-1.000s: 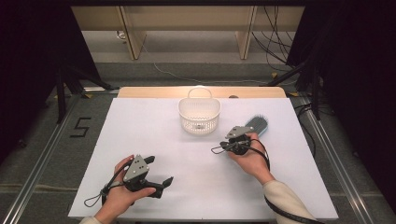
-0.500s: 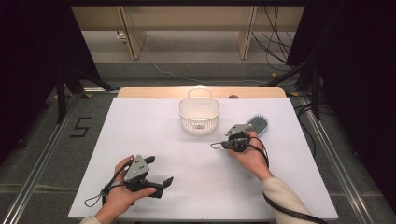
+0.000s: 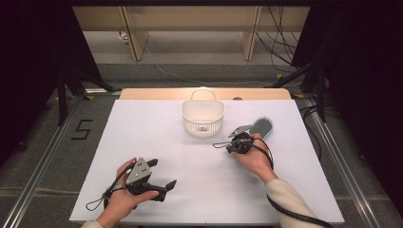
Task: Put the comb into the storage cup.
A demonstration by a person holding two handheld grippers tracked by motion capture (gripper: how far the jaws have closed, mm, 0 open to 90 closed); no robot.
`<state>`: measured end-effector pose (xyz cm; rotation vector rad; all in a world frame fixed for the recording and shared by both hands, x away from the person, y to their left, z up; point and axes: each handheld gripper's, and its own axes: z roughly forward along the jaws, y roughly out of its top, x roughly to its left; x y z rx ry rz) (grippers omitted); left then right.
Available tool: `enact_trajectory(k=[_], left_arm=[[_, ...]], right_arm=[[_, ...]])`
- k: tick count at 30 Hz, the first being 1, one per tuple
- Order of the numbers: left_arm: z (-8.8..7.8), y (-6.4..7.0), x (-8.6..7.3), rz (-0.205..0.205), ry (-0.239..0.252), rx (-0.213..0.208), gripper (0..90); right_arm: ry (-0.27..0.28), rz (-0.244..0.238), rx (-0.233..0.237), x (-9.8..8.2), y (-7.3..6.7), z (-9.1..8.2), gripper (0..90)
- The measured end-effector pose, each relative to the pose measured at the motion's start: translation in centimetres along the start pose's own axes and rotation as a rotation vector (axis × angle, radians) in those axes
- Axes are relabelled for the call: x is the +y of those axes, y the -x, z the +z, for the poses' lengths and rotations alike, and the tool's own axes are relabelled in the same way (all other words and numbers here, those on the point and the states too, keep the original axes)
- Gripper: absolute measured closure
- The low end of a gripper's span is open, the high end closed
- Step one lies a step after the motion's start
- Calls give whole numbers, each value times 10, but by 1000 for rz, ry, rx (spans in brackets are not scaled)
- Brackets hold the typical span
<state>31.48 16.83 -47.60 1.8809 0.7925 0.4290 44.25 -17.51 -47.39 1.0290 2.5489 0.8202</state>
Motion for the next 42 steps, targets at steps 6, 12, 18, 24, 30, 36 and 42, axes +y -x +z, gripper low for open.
enact_trajectory(k=[6, 12, 18, 24, 30, 36, 42], left_arm=[[0, 0, 0, -1, -1, 1, 13], [-1, 0, 0, -2, 0, 3, 13], [-1, 0, 0, -3, 2, 3, 13], [-2, -1, 0, -5, 2, 6, 13], [-2, -1, 0, -6, 2, 8, 13], [-3, -1, 0, -6, 3, 9, 13], [-2, -1, 0, -6, 3, 7, 14]], right_arm=[[-49, 4, 7, -1, 0, -3, 900], [-87, 8, 18, -6, 1, -9, 900], [-142, -5, 18, -13, 4, -16, 900], [-174, -14, -11, -19, 6, -23, 900], [-197, -3, -32, -26, 10, -30, 900], [-204, 16, -51, -35, 17, -40, 900], [-199, 33, -72, -44, 24, -49, 900]])
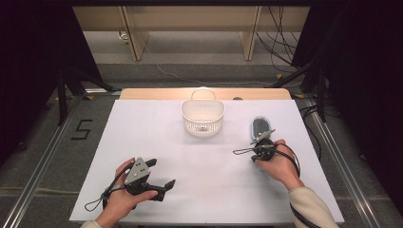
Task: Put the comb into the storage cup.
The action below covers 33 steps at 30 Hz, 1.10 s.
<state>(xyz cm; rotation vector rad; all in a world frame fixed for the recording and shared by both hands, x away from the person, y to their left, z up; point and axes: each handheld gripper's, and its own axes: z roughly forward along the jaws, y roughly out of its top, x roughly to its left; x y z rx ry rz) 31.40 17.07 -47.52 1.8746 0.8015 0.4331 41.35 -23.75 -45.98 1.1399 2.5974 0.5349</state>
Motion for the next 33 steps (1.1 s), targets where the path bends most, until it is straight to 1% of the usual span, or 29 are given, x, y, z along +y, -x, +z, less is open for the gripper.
enact_trajectory(k=[4, 9, 11, 13, 20, 21, 28, 33], left_arm=[[0, 0, 0, 0, 0, 2, 15], [0, 0, 0, -1, 0, 1, 14], [0, 0, 0, 0, 0, 2, 14], [0, 0, 0, 0, 0, 1, 15], [0, 0, 0, -1, 0, 1, 15], [0, 0, 0, -1, 0, 1, 15], [0, 1, 0, 0, -2, 1, 15], [0, 1, 0, 2, -3, 0, 14]], right_arm=[[-10, 29, -9, -7, 5, -5, 900], [-11, 56, -23, -14, 12, -8, 900], [-13, 57, -28, -17, 15, -9, 900], [-14, 74, -30, -19, 16, -11, 900], [-20, 92, -33, -24, 21, -12, 900], [-22, 88, -35, -24, 22, -13, 900], [-19, 111, -35, -24, 23, -12, 900], [1, 125, -23, -23, 23, -14, 803]])
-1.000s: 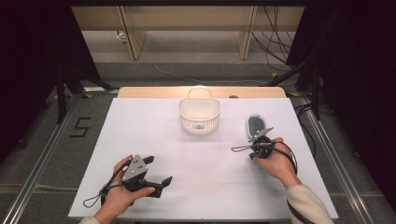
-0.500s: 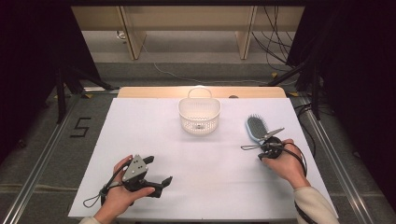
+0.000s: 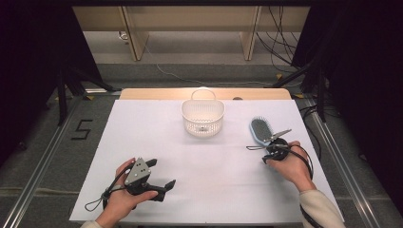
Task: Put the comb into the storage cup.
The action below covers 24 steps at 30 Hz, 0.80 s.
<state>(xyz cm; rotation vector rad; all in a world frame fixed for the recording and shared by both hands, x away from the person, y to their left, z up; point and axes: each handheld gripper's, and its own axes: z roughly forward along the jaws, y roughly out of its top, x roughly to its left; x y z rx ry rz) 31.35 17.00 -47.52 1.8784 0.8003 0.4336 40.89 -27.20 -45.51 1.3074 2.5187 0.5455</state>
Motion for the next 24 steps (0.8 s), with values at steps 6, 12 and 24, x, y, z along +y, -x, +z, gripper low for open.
enact_trajectory(k=[6, 12, 24], left_arm=[[-1, 0, 0, 4, 1, -1, 15], [-1, 0, 0, 5, 2, 0, 14], [0, 1, 1, 6, 1, 5, 13]], right_arm=[[92, 18, -9, 6, -1, -5, 591], [259, 98, -30, 10, 2, -14, 383], [335, 107, -70, 12, 8, -19, 153]])
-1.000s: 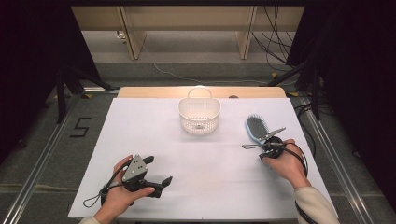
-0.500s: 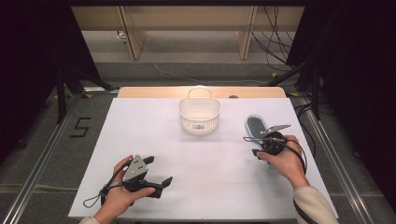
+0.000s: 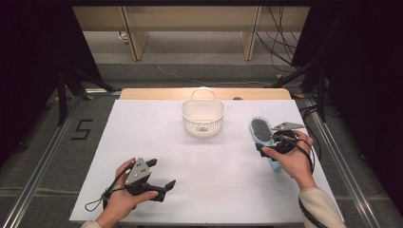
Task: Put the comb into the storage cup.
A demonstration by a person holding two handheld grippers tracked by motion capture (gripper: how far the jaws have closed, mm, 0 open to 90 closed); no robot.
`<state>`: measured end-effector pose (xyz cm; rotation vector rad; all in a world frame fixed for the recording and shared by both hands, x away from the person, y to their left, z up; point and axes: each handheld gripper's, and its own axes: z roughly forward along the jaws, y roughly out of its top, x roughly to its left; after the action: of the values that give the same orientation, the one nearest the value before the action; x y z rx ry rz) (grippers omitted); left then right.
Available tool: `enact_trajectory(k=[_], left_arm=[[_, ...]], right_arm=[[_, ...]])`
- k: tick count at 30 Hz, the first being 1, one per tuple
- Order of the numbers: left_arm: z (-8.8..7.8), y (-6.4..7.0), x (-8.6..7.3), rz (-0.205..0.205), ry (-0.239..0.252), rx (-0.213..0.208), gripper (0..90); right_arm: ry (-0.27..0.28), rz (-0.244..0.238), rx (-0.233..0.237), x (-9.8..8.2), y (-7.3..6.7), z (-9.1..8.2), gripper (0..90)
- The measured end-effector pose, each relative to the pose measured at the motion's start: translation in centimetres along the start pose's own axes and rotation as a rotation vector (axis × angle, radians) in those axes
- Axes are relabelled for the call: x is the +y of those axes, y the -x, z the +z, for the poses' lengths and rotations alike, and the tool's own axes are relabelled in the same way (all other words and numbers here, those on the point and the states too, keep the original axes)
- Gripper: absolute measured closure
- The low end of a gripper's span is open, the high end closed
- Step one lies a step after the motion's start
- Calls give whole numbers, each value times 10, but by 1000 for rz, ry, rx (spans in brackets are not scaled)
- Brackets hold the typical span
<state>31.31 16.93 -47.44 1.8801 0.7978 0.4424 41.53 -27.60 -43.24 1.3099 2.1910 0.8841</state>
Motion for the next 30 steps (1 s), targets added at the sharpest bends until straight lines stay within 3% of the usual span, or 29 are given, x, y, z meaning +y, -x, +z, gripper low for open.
enact_trajectory(k=[14, 19, 24, 30], left_arm=[[1, 0, -1, 0, -4, -3, 12], [1, 0, 0, -2, -3, -6, 13], [1, 1, 1, 9, -2, -7, 13], [1, 1, 1, 12, 0, -13, 12]], right_arm=[[-35, 36, -8, 4, 9, 8, 141], [-97, 34, -10, 8, 12, 11, 147], [-125, 46, -15, 13, 15, 16, 154], [-221, 50, -22, 16, 19, 27, 158]])
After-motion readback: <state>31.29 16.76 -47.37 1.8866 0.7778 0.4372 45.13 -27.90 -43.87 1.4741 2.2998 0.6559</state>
